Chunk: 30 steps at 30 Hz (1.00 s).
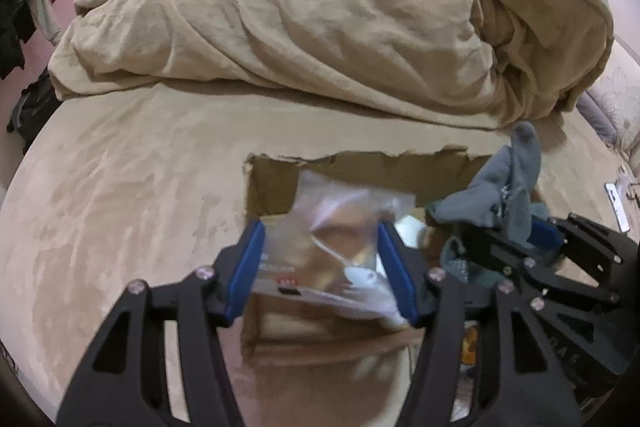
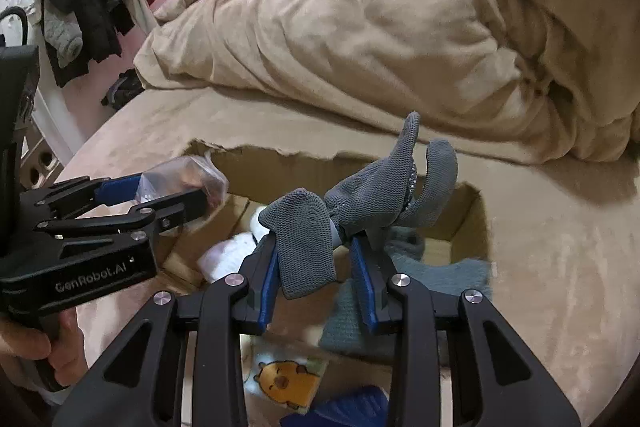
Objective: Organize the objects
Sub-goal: 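Carry the dotted socks and clear bag into the box and release both, then withdraw both grippers from the box toward the remaining packs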
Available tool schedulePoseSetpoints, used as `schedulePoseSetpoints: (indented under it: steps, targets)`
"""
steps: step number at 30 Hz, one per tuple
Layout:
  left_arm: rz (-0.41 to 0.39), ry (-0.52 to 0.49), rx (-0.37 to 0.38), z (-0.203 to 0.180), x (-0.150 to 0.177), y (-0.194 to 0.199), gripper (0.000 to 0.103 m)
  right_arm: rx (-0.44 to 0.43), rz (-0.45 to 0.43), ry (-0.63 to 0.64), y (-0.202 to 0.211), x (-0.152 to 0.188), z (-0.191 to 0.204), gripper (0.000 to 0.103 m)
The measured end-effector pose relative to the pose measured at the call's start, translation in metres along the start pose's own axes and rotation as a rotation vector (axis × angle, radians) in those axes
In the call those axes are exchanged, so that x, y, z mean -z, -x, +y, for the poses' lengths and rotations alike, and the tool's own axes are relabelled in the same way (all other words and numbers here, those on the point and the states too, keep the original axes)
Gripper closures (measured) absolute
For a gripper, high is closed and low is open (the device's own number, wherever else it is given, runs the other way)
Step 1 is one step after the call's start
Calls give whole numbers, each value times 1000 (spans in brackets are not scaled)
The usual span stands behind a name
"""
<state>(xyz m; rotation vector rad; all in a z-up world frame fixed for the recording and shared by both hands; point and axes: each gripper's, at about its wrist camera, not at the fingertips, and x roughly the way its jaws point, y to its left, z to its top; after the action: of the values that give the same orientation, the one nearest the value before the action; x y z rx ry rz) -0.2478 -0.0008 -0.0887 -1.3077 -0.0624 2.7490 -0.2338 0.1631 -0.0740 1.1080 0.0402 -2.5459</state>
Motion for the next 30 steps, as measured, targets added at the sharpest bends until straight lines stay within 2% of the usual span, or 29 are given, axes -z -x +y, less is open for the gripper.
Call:
schedulePoseSetpoints:
  steps: [5, 9, 11, 13, 15, 17, 20, 30]
  targets:
    - [0, -7, 10, -5, -1, -4, 43, 1, 31, 1, -16, 3, -3, 68]
    - [2, -5, 10, -5, -1, 0, 43, -3, 32, 0, -17, 3, -5, 64]
    - [-2, -10, 6, -5, 0, 5, 43, 0, 28, 6, -15, 3, -4, 56]
    - [-10, -17, -6, -6, 0, 11, 42, 8, 18, 14, -11, 3, -2, 35]
    - [-22, -17, -24, -6, 1, 20, 39, 14, 1, 16, -4, 2, -1, 30]
    - [-32, -1, -44, -3, 2, 29, 30, 14, 2, 23, 2, 2, 1, 30]
    - [-60, 26, -38, 2, 6, 46, 21, 36, -14, 29, 17, 4, 3, 30]
    - [-87, 45, -26, 5, 28, 99, 18, 93, -62, 23, 81, 17, 9, 30]
